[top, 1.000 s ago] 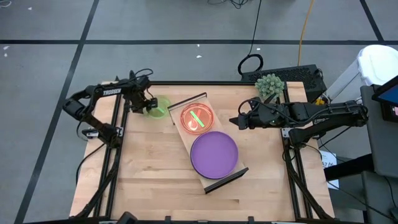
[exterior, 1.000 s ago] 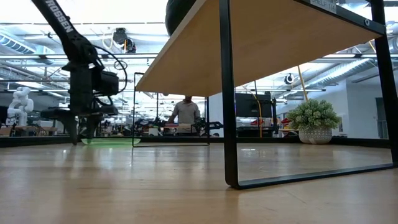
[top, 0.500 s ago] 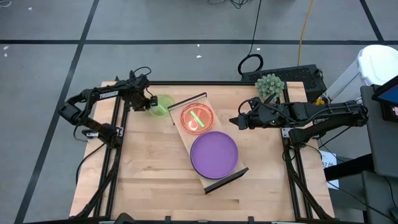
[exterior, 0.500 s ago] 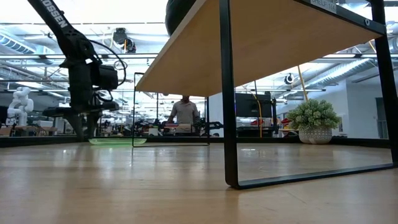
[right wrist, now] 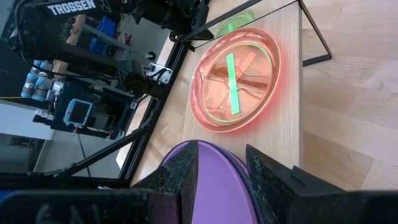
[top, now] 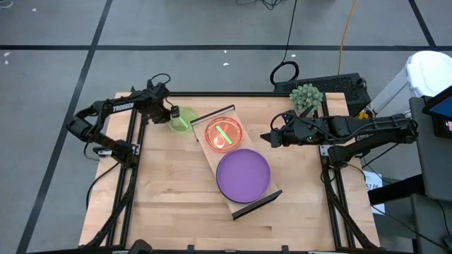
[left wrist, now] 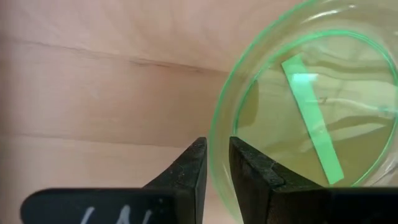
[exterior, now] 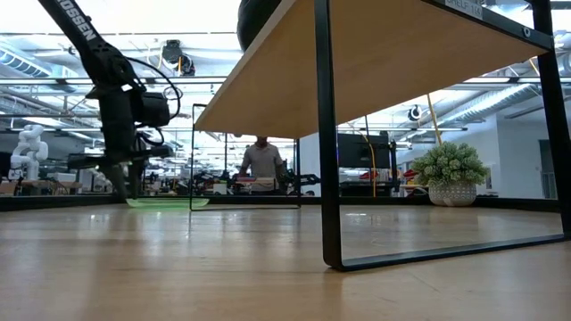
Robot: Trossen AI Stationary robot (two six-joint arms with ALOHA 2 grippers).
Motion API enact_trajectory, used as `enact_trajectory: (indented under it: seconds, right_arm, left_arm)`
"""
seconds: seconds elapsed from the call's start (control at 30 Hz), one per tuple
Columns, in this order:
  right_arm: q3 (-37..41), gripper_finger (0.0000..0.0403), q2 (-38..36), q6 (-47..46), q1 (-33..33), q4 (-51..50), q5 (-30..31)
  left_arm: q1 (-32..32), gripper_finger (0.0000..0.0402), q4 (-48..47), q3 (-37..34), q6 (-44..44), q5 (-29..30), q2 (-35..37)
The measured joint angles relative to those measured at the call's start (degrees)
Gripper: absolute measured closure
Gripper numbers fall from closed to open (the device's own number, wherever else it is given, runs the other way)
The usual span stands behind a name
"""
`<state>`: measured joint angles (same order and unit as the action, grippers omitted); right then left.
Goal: Place and stack plates onto a shelf
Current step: Stack the green plate on top of the green plate on the shelf
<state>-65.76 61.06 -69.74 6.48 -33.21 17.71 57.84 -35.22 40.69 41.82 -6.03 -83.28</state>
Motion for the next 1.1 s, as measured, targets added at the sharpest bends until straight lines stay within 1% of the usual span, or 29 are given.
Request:
enact_trajectory:
  seconds: [0.17, 0.43, 0.73, 0.97, 1.1]
  right_arm:
    - [0.0, 0.0284, 0.0, 0.2, 0.0, 0.0, 0.0]
    - [0.0, 0.0284, 0.0, 0.2, 0.0, 0.0, 0.0]
    - [0.0, 0.0284, 0.0, 0.2, 0.0, 0.0, 0.0]
    - [0.0, 0.0284, 0.0, 0.2, 0.0, 0.0, 0.0]
    - [0.0, 0.0284, 0.0, 0.4, 0.0, 0.0, 0.0]
  left_arm:
    - [0.0, 0.0330, 2.7, -1.6, 2.3, -0.5, 0.0]
    - [0.0, 0.0330, 5.0, -4.3, 2.0, -1.0, 0.3]
    - [0.0, 0.0330, 6.0, -4.4, 1.8, -1.4, 0.3]
    - [-0.1, 0.0330, 7.1, -4.7, 2.0, -1.7, 2.6]
    - [-0.1, 0.0330, 7.0, -4.7, 2.0, -1.7, 2.5]
